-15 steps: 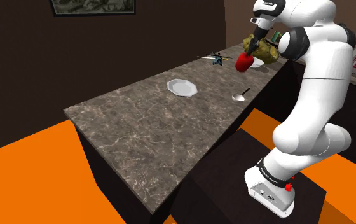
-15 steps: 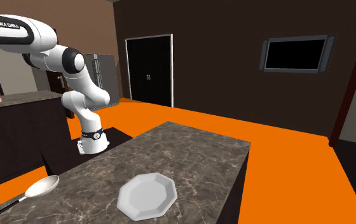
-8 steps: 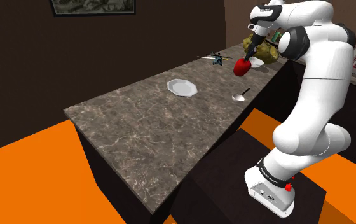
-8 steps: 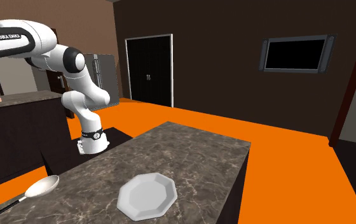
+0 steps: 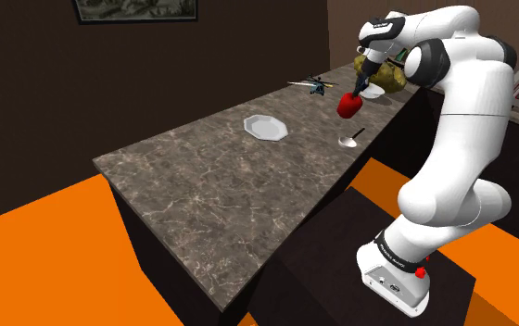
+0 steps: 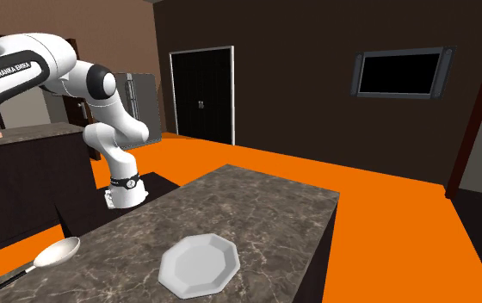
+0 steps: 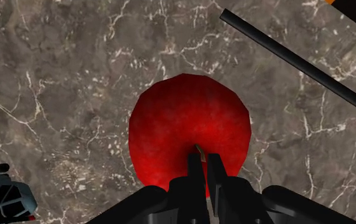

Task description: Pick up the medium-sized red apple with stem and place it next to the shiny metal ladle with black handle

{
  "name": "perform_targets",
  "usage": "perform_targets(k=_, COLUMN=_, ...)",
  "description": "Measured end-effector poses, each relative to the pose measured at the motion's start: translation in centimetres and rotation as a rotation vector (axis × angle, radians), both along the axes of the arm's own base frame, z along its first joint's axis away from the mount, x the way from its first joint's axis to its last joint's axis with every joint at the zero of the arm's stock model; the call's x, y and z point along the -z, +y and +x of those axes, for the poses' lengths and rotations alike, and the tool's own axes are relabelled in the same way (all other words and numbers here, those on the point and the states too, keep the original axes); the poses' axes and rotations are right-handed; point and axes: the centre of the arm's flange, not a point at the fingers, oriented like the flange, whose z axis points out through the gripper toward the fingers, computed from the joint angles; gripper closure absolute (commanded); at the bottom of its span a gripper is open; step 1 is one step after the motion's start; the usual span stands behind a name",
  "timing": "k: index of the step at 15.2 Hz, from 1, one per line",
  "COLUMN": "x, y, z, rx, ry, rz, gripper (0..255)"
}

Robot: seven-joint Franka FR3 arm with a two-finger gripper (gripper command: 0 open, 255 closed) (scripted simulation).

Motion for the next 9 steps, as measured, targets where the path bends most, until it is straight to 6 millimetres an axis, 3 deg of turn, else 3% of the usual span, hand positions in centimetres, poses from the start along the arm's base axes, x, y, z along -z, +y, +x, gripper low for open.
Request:
perform_targets(k=7, x=0.87, y=-0.02, z=-0.02, rx=0.0, ry=0.0, rz=0.0, gripper=255)
perform_targets(k=8, x=0.87, y=-0.02, z=-0.02, rx=0.0, ry=0.0, rz=0.0, gripper=0)
perform_targets(k=9, x=0.86, y=-0.02, z=-0.02, rx=0.0, ry=0.0, rz=0.0, gripper=0)
